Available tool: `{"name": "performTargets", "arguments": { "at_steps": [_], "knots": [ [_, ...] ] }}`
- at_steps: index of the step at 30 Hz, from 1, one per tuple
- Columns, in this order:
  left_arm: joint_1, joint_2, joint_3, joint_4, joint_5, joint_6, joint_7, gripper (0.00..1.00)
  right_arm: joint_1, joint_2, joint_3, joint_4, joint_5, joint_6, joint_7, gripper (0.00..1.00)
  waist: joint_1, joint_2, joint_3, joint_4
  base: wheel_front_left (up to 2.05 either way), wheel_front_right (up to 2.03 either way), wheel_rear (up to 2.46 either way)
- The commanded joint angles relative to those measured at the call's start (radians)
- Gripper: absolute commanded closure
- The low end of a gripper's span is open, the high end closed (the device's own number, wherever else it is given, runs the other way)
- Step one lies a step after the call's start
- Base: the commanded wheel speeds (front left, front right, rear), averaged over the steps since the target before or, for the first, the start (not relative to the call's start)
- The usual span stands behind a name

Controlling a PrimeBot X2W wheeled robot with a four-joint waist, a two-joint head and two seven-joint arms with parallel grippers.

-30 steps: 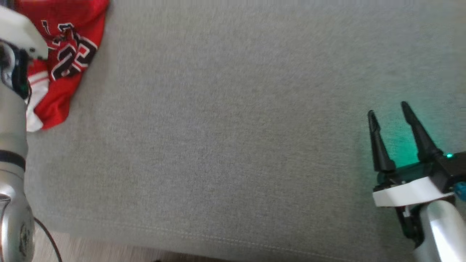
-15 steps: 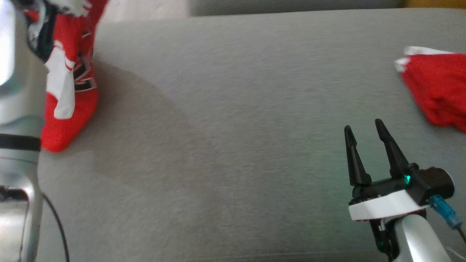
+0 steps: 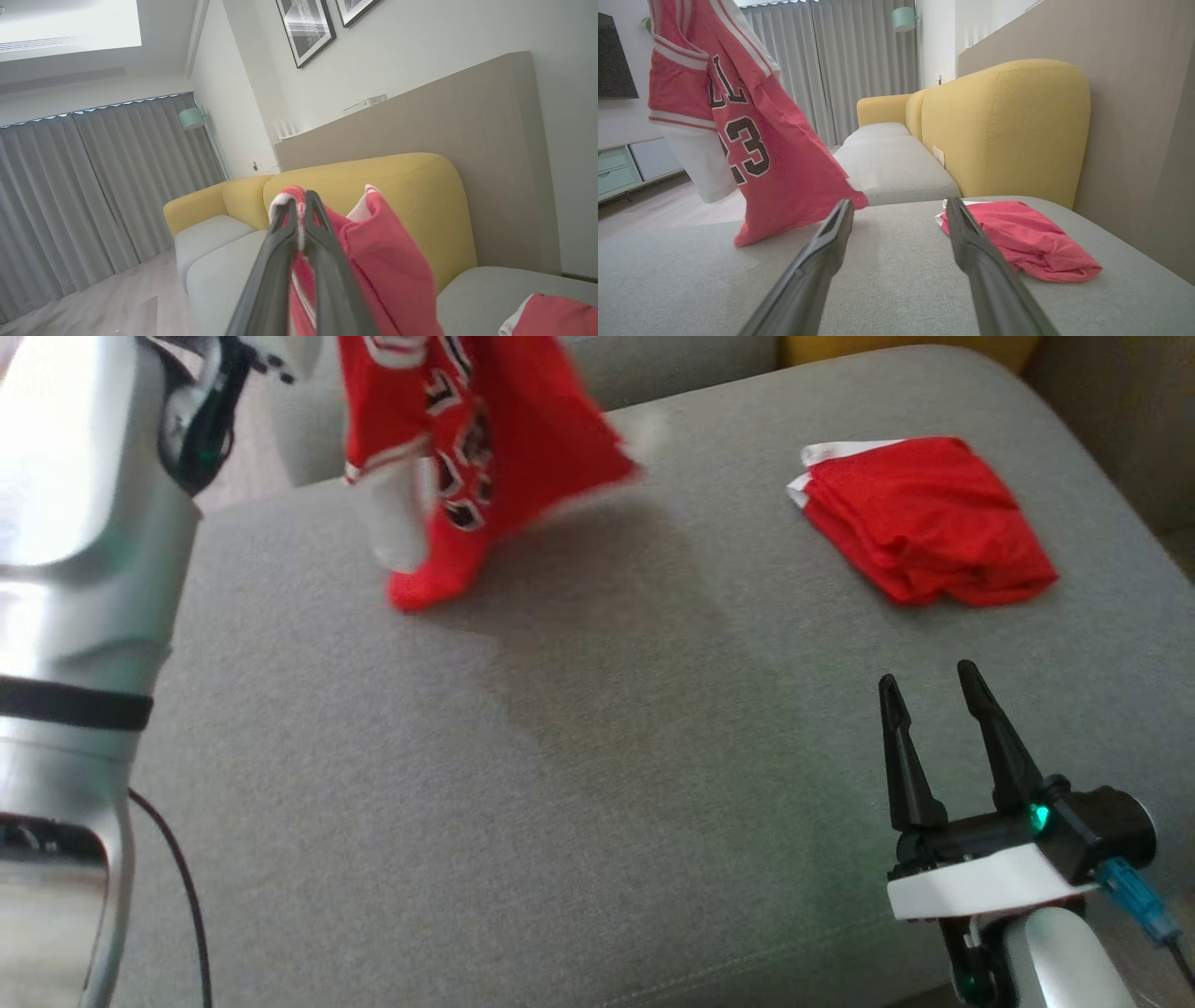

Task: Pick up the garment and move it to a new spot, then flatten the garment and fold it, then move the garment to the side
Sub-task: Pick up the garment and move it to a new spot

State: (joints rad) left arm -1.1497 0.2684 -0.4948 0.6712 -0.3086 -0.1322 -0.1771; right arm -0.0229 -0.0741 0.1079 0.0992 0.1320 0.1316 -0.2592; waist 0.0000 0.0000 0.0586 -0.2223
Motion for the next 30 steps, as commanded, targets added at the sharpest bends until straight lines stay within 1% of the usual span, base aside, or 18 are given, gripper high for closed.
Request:
{"name": "performTargets", "arguments": {
  "at_steps": [1, 4, 8, 14, 16, 20, 23, 27, 28, 29, 30],
  "knots": [
    [-0.028, 0.041, 0.021, -0.033, -0.011, 0.002, 0.001, 1.0, -0.017, 0.007, 0.024, -0.034, 0.0, -0.001, -0.003, 0.0, 0.0, 0.0, -0.013, -0.011, 0.0, 0.0, 0.0],
    [-0.005, 0.038, 0.014, -0.035, -0.024, 0.002, -0.001, 1.0, -0.014, 0.009, 0.023, -0.034, -0.001, -0.001, -0.003, 0.0, 0.0, 0.0, -0.016, -0.008, 0.0, 0.0, 0.0],
    [0.059, 0.024, -0.003, -0.035, -0.05, 0.002, -0.001, 1.0, -0.005, 0.01, 0.02, -0.041, -0.001, -0.001, -0.003, 0.0, 0.0, 0.0, -0.014, 0.015, 0.0, 0.0, 0.0],
    [0.244, -0.027, -0.044, -0.012, -0.111, 0.002, -0.008, 1.0, -0.002, 0.009, 0.02, -0.052, -0.005, -0.001, -0.003, 0.0, 0.0, 0.0, 0.023, 0.053, 0.0, 0.0, 0.0],
    [0.319, -0.056, -0.049, 0.009, -0.135, 0.004, -0.022, 1.0, -0.004, 0.009, 0.019, -0.056, -0.006, -0.001, -0.003, 0.0, 0.0, 0.0, 0.042, 0.062, 0.0, 0.0, 0.0],
    [0.431, -0.107, -0.079, 0.073, -0.142, 0.008, -0.058, 1.0, -0.011, 0.009, 0.025, -0.056, -0.009, -0.001, -0.003, 0.0, 0.0, 0.0, 0.081, 0.076, 0.0, 0.0, 0.0],
    [0.475, -0.131, -0.102, 0.146, -0.125, 0.01, -0.074, 1.0, -0.02, 0.008, 0.041, -0.051, -0.011, -0.001, -0.003, 0.0, 0.0, 0.0, 0.1, 0.08, 0.0, 0.0, 0.0],
    [0.493, -0.156, -0.101, 0.201, -0.105, 0.033, -0.083, 1.0, -0.032, 0.01, 0.052, -0.045, -0.012, -0.001, -0.003, 0.0, 0.0, 0.0, 0.113, 0.09, 0.0, 0.0, 0.0],
    [0.498, -0.163, -0.09, 0.189, -0.103, 0.04, -0.084, 0.68, -0.032, 0.01, 0.054, -0.041, -0.011, -0.001, -0.003, 0.0, 0.0, 0.0, 0.11, 0.097, 0.0, 0.0, 0.0],
    [0.507, -0.169, -0.079, 0.165, -0.098, 0.046, -0.084, 0.0, -0.03, 0.011, 0.054, -0.037, -0.012, -0.001, -0.003, 0.0, 0.0, 0.0, 0.102, 0.104, 0.0, 0.0, 0.0],
    [0.522, -0.175, -0.066, 0.133, -0.093, 0.053, -0.084, 0.0, -0.027, 0.011, 0.054, -0.032, -0.012, -0.001, -0.003, 0.0, 0.0, 0.0, 0.092, 0.111, 0.0, 0.0, 0.0]
  ]
}}
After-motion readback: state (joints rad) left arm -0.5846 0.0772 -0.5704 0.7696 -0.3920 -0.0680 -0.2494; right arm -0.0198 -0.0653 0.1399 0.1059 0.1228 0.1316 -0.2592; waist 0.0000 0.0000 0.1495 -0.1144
